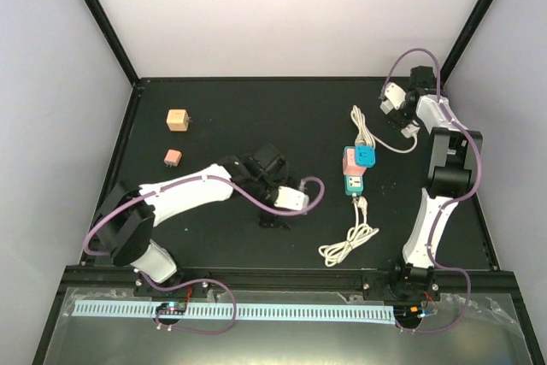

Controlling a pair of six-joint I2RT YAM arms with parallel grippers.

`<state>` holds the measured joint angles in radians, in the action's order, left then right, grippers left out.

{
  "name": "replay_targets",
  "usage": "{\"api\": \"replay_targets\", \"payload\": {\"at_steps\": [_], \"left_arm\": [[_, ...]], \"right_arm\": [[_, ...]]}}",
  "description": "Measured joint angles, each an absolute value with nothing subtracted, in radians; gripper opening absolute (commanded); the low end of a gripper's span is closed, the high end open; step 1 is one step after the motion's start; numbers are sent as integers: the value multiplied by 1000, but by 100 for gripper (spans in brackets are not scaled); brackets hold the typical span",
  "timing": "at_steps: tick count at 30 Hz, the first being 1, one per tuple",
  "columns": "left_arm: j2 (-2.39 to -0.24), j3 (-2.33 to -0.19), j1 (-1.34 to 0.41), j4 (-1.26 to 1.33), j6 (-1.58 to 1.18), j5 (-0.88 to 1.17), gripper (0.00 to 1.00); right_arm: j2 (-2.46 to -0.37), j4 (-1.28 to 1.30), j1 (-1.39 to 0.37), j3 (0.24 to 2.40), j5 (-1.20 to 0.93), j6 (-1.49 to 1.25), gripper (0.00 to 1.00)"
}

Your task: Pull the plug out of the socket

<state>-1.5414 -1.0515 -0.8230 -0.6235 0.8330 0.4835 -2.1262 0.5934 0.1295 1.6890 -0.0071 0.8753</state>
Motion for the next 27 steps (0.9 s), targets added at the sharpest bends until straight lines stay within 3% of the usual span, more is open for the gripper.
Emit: {"api": "replay_targets", "payload": {"at_steps": [14,27], "left_arm": [[-1722,-1132,-1189,-519,811,427,75],[-1866,-1208,-1261,-411,775,309,80]], "right_arm": [[-1887,628,130,1513,-244,740,96],[-1842,635,130,1454,-377,674,95]]}}
